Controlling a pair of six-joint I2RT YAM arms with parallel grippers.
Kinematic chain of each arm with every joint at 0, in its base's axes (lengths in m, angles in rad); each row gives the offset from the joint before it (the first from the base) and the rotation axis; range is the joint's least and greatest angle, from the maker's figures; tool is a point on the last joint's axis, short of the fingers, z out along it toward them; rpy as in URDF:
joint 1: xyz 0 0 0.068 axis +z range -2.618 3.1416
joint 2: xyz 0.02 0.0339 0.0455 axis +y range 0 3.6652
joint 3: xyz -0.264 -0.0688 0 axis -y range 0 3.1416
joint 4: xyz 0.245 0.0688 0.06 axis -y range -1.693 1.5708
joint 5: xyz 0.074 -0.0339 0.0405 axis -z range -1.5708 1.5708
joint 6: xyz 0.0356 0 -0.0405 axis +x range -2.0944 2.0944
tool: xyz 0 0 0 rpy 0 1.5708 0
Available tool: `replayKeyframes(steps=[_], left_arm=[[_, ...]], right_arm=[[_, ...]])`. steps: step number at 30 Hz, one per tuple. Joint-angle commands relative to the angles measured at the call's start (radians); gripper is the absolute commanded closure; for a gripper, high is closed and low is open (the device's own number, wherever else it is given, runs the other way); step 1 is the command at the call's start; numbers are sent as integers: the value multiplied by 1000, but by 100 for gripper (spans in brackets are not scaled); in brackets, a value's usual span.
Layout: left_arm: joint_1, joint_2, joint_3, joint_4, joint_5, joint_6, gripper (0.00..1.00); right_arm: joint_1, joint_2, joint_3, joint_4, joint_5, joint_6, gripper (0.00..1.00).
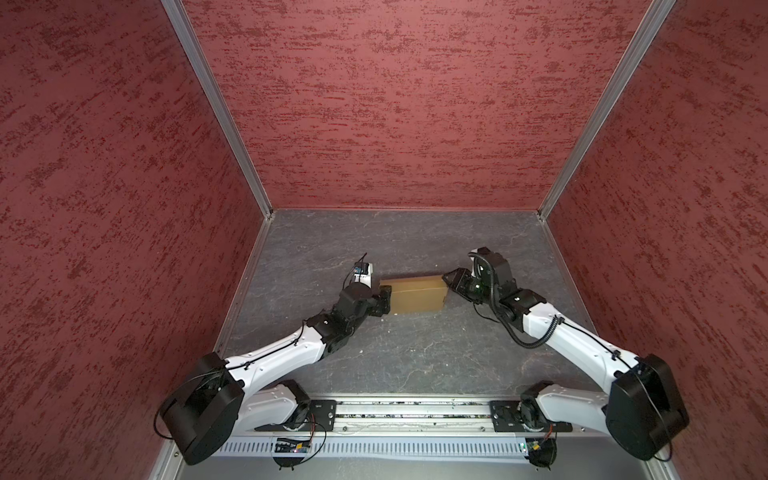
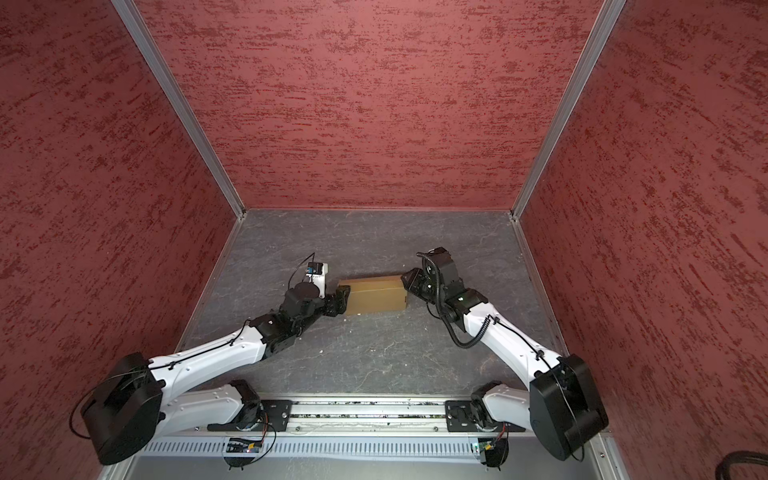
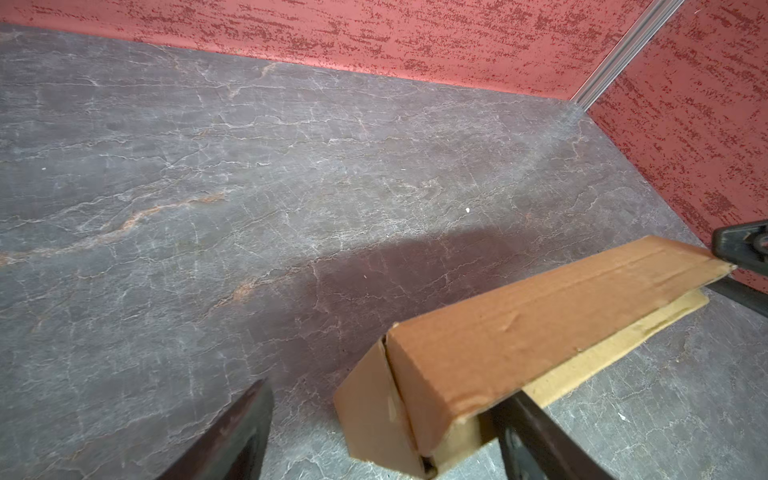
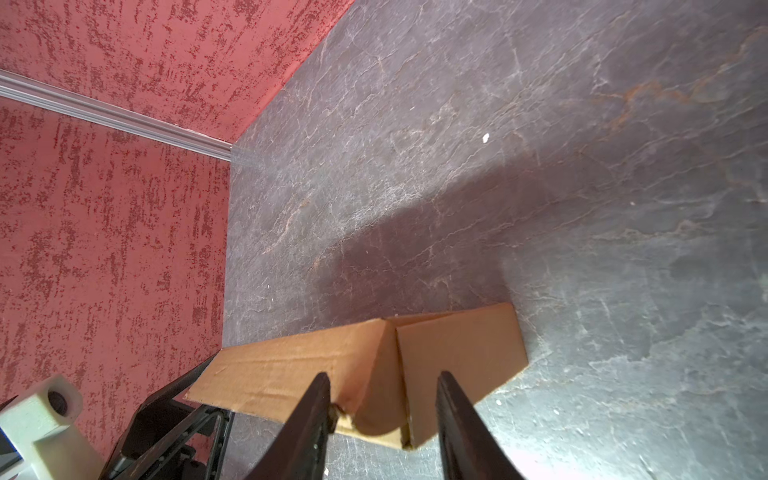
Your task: Fold the paper box
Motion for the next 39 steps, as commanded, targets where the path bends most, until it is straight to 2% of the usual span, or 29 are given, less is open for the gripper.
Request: replayKeyframes(steps=[1, 15, 18, 22, 27, 34, 39], left_arm=[[7, 31, -47, -148, 19, 28, 18], [9, 10, -66, -137, 42, 36, 18], [12, 10, -67, -138, 46, 38, 18], [14, 11, -67, -140, 49, 42, 18], [20, 19, -66, -134, 55, 43, 18], [27, 47, -63, -119, 70, 40, 18], [35, 49, -67, -112, 75, 39, 18]], right_arm=[[5, 8, 48, -14, 34, 11, 55], [4, 83, 184, -124, 71, -167, 51], [4, 64, 228, -165, 94, -284, 51], [4, 31, 324, -270, 114, -527, 48], [12, 28, 429, -409, 36, -814, 48], [84, -11, 357, -399, 52, -1154, 43], [119, -53, 290, -321, 29, -1312, 38]])
